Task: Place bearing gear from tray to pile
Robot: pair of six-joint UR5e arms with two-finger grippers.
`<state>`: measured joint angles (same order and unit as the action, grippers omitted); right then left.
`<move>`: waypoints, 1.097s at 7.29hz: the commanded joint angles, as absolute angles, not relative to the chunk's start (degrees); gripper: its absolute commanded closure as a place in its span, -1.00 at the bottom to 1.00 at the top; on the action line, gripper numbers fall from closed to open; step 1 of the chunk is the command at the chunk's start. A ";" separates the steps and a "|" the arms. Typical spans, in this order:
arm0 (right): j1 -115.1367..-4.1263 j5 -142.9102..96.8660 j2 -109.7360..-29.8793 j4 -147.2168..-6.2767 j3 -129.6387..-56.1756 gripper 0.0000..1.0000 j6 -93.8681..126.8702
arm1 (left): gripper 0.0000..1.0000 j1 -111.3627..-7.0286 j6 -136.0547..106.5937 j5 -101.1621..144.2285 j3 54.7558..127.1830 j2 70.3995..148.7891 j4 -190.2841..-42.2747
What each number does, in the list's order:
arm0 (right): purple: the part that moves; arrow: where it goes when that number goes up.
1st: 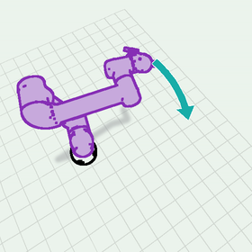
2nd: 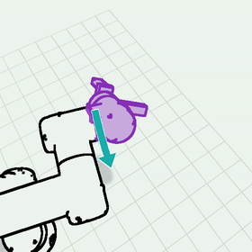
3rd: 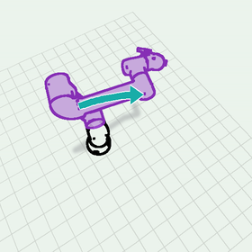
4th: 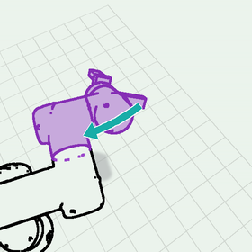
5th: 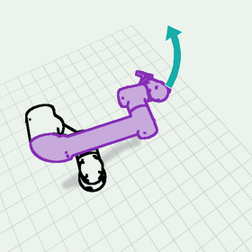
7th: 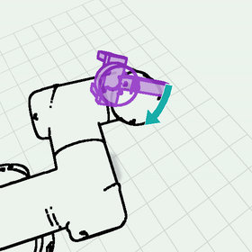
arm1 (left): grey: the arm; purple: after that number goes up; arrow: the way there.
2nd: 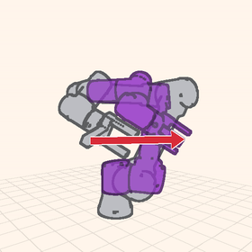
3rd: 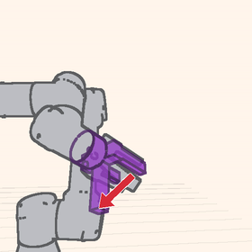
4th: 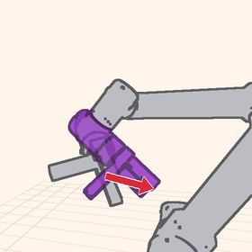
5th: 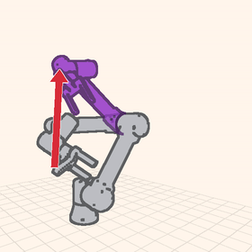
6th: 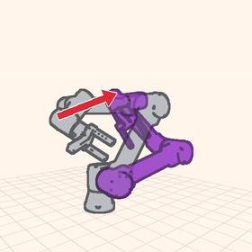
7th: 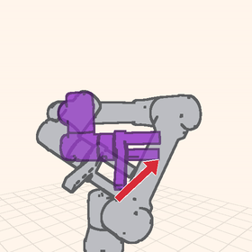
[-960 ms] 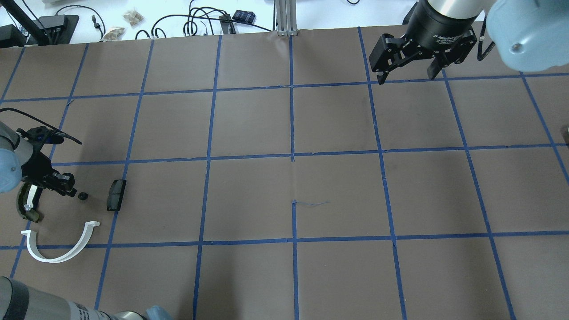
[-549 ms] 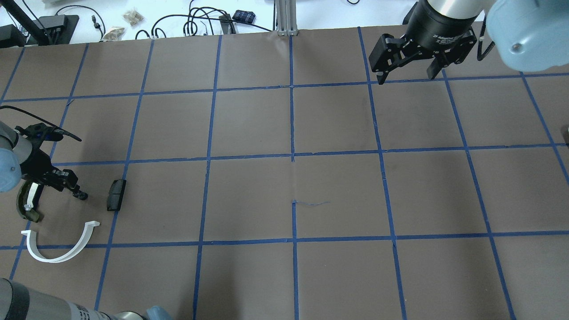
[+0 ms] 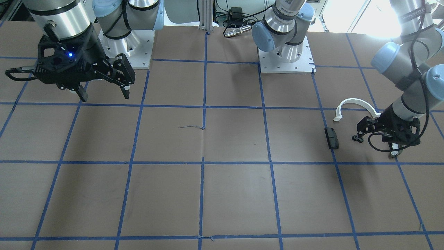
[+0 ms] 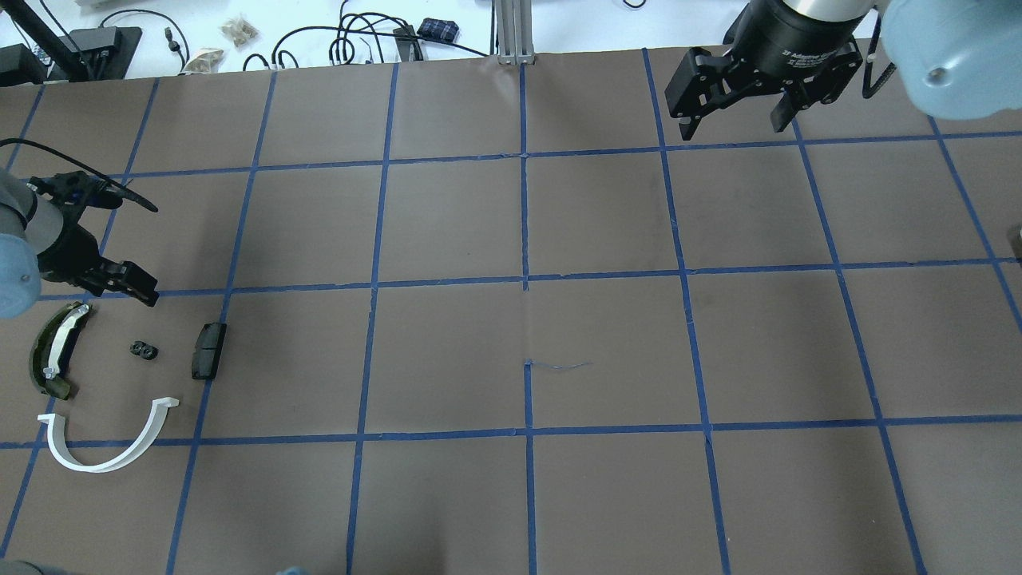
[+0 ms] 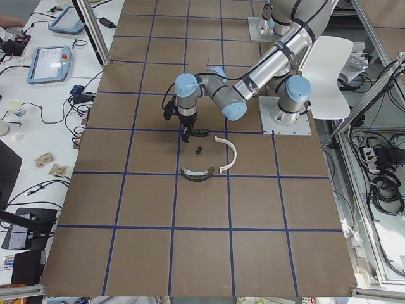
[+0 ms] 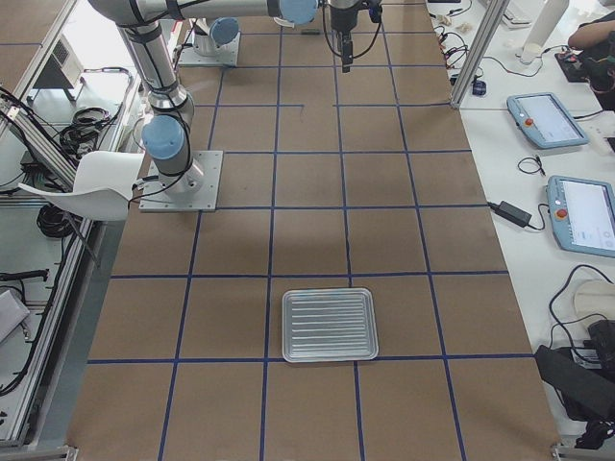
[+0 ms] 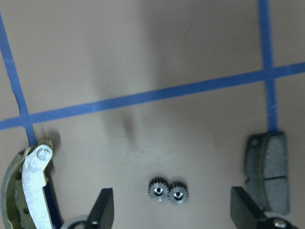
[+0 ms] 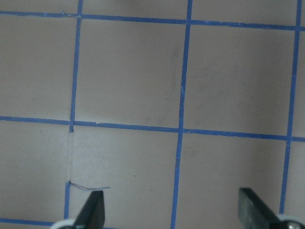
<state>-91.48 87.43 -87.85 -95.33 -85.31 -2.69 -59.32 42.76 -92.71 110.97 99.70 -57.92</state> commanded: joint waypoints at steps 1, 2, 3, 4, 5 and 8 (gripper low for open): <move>-91.41 87.45 -87.89 -95.45 -84.90 -1.00 -0.37 | -0.82 -65.98 33.35 -93.51 109.00 93.02 -68.68; -91.41 87.97 -87.89 -95.28 -84.90 -1.00 2.26 | -0.85 -69.14 28.87 -92.82 104.89 90.03 -76.82; -91.41 87.98 -87.89 -95.27 -84.90 -1.00 2.02 | -0.85 -74.74 22.30 -92.64 98.59 88.61 -85.43; -91.41 87.89 -87.89 -95.27 -85.25 -1.00 1.93 | -0.85 -80.28 17.10 -92.64 93.04 88.25 -91.69; -91.41 87.80 -87.89 -95.62 -85.69 -1.00 1.85 | -0.92 -84.25 9.13 -92.81 88.90 88.33 -95.41; -91.41 87.80 -87.89 -95.63 -85.69 -1.00 1.85 | -0.99 -92.19 1.07 -92.47 86.04 88.33 -95.27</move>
